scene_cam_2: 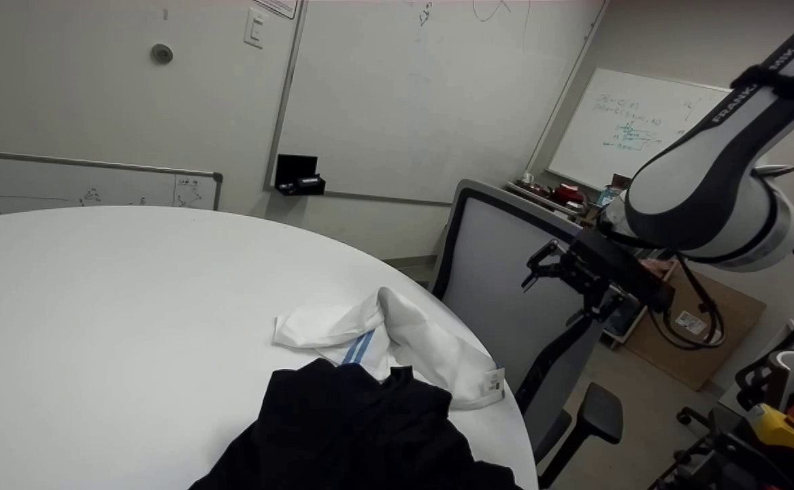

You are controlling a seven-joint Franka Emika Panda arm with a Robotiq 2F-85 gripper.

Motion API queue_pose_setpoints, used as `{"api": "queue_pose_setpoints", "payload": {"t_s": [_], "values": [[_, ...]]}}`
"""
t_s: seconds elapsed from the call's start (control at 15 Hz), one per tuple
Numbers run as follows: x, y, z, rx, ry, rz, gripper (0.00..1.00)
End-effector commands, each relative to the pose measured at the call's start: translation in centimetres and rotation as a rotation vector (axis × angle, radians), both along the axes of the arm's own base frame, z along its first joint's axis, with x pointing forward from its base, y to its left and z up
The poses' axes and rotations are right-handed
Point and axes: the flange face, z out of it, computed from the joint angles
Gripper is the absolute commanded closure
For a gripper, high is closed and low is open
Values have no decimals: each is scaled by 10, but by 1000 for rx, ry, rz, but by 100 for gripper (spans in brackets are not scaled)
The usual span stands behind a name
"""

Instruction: Hang the white towel on the backrest of the grey chair

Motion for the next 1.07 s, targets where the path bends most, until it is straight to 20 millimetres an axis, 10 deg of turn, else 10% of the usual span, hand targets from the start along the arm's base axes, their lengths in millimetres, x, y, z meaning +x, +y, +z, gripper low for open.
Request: {"api": "queue_pose_setpoints", "payload": {"t_s": [0.0,1.0], "values": [[22,17,-34,13,9,-53,0],[69,63,-123,20,80,-61,0]]}}
